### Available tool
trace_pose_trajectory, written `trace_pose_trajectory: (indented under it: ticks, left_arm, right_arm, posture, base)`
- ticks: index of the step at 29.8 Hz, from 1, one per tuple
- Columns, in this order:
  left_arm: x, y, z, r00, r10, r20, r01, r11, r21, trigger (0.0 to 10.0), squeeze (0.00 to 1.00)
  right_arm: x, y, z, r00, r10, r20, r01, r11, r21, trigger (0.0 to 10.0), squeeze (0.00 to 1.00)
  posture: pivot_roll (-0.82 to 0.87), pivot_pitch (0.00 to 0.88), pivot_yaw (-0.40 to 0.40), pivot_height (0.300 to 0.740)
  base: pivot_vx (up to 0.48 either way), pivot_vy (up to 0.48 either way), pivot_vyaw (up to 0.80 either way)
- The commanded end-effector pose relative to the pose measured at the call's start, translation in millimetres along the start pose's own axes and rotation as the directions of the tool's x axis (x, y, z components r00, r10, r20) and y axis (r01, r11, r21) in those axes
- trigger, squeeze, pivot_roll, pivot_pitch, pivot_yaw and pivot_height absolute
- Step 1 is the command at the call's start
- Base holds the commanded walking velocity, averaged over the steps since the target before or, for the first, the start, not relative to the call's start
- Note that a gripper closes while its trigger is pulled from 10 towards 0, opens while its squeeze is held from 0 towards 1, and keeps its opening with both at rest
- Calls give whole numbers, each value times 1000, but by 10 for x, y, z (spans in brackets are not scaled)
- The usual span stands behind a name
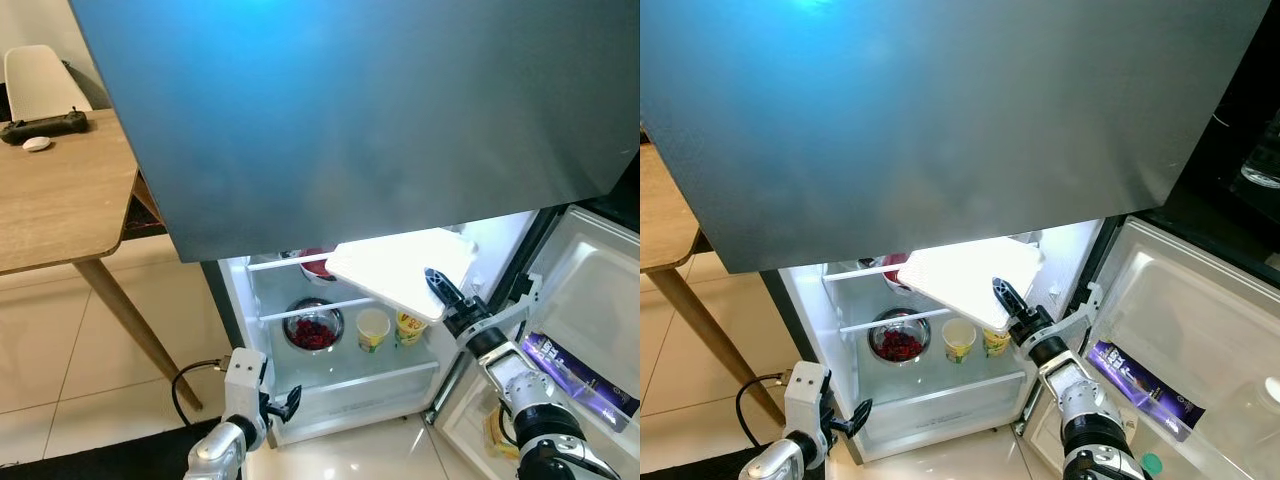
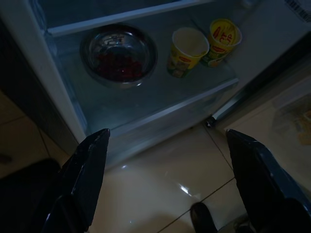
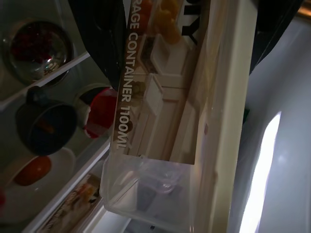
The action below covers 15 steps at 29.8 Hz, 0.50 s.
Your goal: Restocking fridge
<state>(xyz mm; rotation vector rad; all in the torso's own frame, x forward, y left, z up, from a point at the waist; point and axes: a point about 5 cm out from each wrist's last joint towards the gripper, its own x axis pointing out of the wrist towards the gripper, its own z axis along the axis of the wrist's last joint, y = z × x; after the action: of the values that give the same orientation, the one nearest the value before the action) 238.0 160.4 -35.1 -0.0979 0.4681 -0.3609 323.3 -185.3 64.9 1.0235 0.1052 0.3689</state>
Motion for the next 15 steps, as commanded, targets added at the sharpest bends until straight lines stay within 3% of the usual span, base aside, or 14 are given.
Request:
trace_pose_trajectory:
  ticks: [1,8,15]
  left_arm:
    - [35,-62,31,999,-34,9,34,999,32,10000,0]
    - [80,-114,98,998,-59,35,56,997,60,10000,0]
    - [90,-133,105,997,-68,37,65,995,71,10000,0]
  right_arm:
    - [50,50,91,999,15,35,-15,1000,5,10000,0]
    - [164,170,159,999,30,25,-27,994,-102,10000,0]
    - [251,324,263,994,90,60,-80,985,-153,10000,0]
  posture:
    - [-96,0,-14,680]
    - [-95,0,-15,650]
    - [-94,0,-14,640]
  base:
    - [0,0,0]
    - [0,0,0]
    - [0,0,0]
